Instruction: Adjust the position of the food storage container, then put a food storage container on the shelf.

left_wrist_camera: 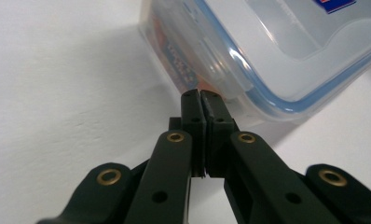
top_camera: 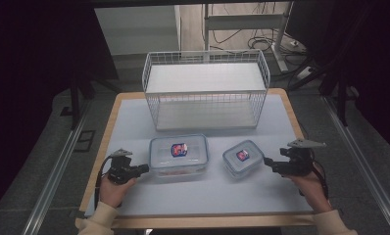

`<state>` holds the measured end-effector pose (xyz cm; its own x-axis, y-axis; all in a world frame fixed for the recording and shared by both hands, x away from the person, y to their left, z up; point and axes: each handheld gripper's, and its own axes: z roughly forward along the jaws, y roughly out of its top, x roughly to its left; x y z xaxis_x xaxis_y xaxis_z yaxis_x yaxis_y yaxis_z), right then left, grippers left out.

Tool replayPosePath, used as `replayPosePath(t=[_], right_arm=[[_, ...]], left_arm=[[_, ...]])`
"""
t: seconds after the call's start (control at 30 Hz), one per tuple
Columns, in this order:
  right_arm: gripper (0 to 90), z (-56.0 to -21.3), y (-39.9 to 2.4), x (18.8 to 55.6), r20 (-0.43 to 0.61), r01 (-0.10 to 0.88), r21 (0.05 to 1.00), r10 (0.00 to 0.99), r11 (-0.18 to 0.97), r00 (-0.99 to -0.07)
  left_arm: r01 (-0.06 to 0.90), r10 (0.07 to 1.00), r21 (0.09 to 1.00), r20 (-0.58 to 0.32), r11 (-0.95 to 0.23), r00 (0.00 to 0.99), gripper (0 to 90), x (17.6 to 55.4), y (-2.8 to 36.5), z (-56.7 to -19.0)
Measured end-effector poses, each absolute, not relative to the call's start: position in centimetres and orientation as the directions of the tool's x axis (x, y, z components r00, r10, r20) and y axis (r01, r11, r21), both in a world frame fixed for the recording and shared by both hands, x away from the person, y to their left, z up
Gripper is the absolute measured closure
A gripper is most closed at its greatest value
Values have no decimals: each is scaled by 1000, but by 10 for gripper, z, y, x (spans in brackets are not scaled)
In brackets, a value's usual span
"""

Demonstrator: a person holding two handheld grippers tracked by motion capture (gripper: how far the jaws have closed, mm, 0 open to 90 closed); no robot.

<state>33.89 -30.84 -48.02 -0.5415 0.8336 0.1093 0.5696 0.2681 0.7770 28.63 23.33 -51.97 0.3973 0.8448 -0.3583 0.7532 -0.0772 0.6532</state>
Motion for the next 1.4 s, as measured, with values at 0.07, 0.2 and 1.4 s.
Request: replayPosePath(t=[0.07,0.2,1.4], right_arm=[[189,-477,-307,338,124,564,784,826,259,-551],[185,-473,-301,336,136,551,794,809,256,-572],[102,-455,-212,342,272,574,758,649,310,-711]], left_arm=[[749,845,660,-366,-60,390,895,284,239,-518],[738,845,673,-368,-45,387,894,280,244,-514],[726,790,687,-463,34,402,173,295,256,-492]])
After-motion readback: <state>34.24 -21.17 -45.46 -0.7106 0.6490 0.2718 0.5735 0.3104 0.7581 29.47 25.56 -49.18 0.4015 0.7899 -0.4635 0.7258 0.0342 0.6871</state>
